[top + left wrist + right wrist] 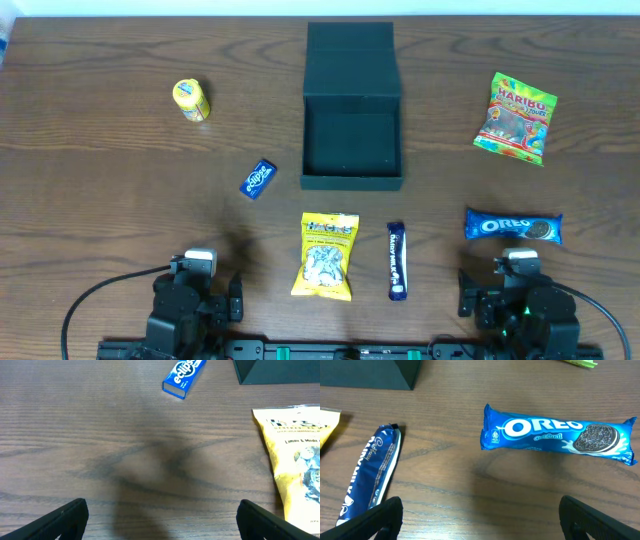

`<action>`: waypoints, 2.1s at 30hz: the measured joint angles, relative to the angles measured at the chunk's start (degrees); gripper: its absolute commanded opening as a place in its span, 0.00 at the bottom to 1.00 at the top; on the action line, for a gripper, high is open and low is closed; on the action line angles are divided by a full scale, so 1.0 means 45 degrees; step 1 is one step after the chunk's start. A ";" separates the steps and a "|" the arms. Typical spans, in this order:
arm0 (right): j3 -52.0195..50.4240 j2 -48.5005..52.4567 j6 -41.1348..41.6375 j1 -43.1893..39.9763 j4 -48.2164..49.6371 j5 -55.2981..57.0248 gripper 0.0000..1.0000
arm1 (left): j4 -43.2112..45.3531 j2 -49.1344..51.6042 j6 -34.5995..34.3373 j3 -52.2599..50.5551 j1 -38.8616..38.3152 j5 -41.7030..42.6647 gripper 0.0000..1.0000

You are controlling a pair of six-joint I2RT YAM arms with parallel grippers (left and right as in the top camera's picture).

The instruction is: Pack container

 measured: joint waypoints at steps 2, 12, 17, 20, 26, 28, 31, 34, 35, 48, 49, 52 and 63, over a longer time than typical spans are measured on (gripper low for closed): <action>0.0000 0.0000 0.0000 0.0000 0.0005 0.0000 0.99 | 0.0000 -0.0010 0.0078 -0.0010 0.1093 0.0063 0.96; -0.0005 0.0000 0.0000 0.0000 0.0000 -0.0005 0.99 | -0.0005 -0.0010 0.0136 -0.0024 0.2492 -0.0058 0.95; 0.0000 0.0000 0.0000 0.0000 0.0000 -0.0005 0.99 | 0.0000 -0.0010 0.0141 -0.0024 0.2492 -0.0058 0.96; 0.0000 0.0000 0.0000 0.0000 0.0000 0.0000 0.99 | -0.0005 -0.0010 0.0141 -0.0024 0.2492 -0.0058 0.96; 0.0000 0.0000 0.0000 0.0000 0.0000 0.0000 0.99 | -0.0005 -0.0010 0.0146 -0.0024 0.2492 -0.0058 0.96; 0.0000 0.0000 0.0000 0.0000 0.0000 -0.0005 0.99 | -0.0005 -0.0010 0.0141 -0.0024 0.2492 -0.0058 0.96; 0.0000 0.0000 0.0000 0.0000 0.0000 0.0000 0.99 | -0.0005 -0.0010 0.0141 -0.0024 0.2492 -0.0058 0.96; 0.0000 0.0000 0.0000 0.0000 0.0000 -0.0005 0.99 | -0.0005 -0.0010 0.0141 -0.0024 0.2492 -0.0058 0.96; 0.0000 0.0000 0.0000 0.0000 0.0000 0.0000 0.99 | -0.0005 -0.0010 0.0141 -0.0024 0.2492 -0.0058 0.95; 0.0000 0.0000 -0.0005 0.0000 0.0000 -0.0005 0.99 | -0.0005 -0.0010 0.0141 -0.0024 0.2492 -0.0058 0.96; -0.0005 0.0000 0.0000 0.0000 0.0000 -0.0005 0.99 | -0.0005 -0.0010 0.0141 -0.0024 0.2492 -0.0058 0.96; 0.0000 0.0000 -0.0005 0.0000 0.0000 0.0000 0.99 | -0.0005 -0.0010 0.0146 -0.0024 0.2492 -0.0058 0.95; -0.0005 0.0000 0.0000 0.0000 0.0000 -0.0005 0.99 | -0.0005 -0.0010 0.0146 -0.0024 0.2492 -0.0058 0.96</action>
